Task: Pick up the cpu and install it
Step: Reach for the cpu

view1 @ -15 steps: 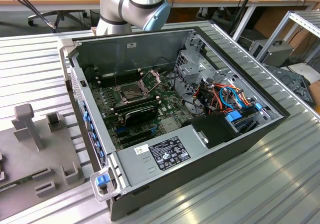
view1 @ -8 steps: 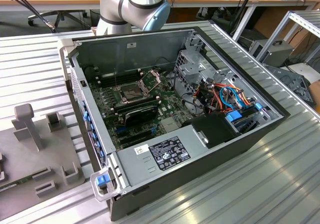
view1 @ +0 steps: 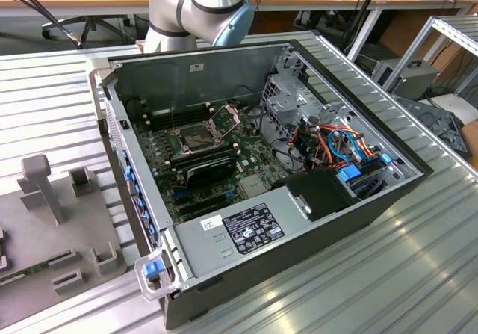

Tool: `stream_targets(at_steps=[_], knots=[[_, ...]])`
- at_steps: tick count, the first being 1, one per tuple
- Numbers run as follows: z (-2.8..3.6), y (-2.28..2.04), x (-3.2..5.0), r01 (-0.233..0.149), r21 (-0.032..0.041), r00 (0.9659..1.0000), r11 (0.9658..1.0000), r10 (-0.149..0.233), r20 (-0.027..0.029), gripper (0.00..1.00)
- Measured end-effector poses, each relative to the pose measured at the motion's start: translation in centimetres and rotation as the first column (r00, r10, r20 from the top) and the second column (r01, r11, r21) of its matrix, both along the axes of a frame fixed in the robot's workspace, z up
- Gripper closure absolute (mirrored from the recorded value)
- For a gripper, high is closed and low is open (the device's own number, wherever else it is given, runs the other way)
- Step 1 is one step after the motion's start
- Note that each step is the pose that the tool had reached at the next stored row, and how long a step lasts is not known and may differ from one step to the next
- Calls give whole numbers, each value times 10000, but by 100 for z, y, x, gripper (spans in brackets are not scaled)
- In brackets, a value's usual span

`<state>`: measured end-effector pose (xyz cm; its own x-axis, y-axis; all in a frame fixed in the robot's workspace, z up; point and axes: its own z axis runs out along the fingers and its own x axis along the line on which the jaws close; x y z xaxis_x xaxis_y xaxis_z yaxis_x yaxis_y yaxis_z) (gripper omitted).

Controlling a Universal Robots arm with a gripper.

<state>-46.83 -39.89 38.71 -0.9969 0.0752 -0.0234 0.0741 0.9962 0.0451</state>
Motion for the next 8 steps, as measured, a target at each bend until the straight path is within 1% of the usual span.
stream_targets(at_steps=[8], knots=[[-1, 0, -75, 1, 0, 10000, 10000, -1, -1, 89]])
